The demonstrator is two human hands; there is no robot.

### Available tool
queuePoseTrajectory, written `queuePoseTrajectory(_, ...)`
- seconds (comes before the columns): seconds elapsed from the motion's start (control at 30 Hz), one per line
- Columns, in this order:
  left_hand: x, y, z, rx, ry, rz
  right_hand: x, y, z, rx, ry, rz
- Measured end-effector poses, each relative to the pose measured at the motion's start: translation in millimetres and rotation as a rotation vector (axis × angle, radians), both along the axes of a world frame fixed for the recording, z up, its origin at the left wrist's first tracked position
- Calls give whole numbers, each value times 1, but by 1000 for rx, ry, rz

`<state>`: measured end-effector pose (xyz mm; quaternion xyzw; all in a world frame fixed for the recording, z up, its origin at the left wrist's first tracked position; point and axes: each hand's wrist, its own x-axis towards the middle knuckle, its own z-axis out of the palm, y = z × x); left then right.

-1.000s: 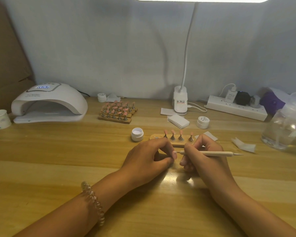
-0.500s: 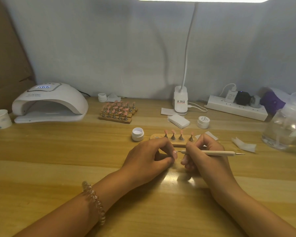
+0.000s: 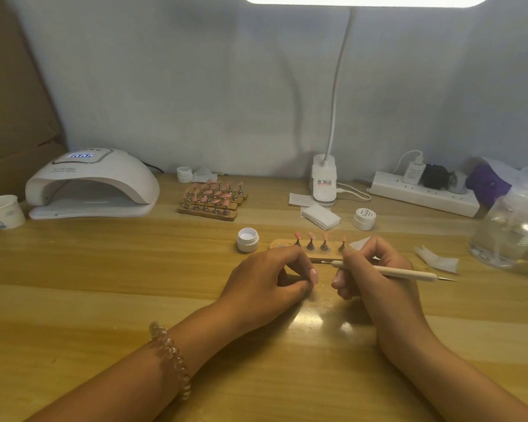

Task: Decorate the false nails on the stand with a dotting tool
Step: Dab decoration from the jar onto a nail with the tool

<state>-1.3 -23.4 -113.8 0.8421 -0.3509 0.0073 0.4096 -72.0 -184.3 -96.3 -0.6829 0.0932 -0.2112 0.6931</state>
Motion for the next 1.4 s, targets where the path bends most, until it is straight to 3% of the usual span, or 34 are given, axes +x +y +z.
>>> queuePoseTrajectory(0.2,0,0,1,-5,16,7,-3,0,7,97,-98,-17)
queuePoseTrajectory(0.57,0,0,1,-6,31,25,-9,1,10,96,-162,-22)
queuePoseTrajectory(0.93,-1,0,1,3,-3,41,-2,3,1,-48,69,65)
queuePoseTrajectory(1.4,-1,-1,3,-3,6,33,1,3,1,-140,116,68)
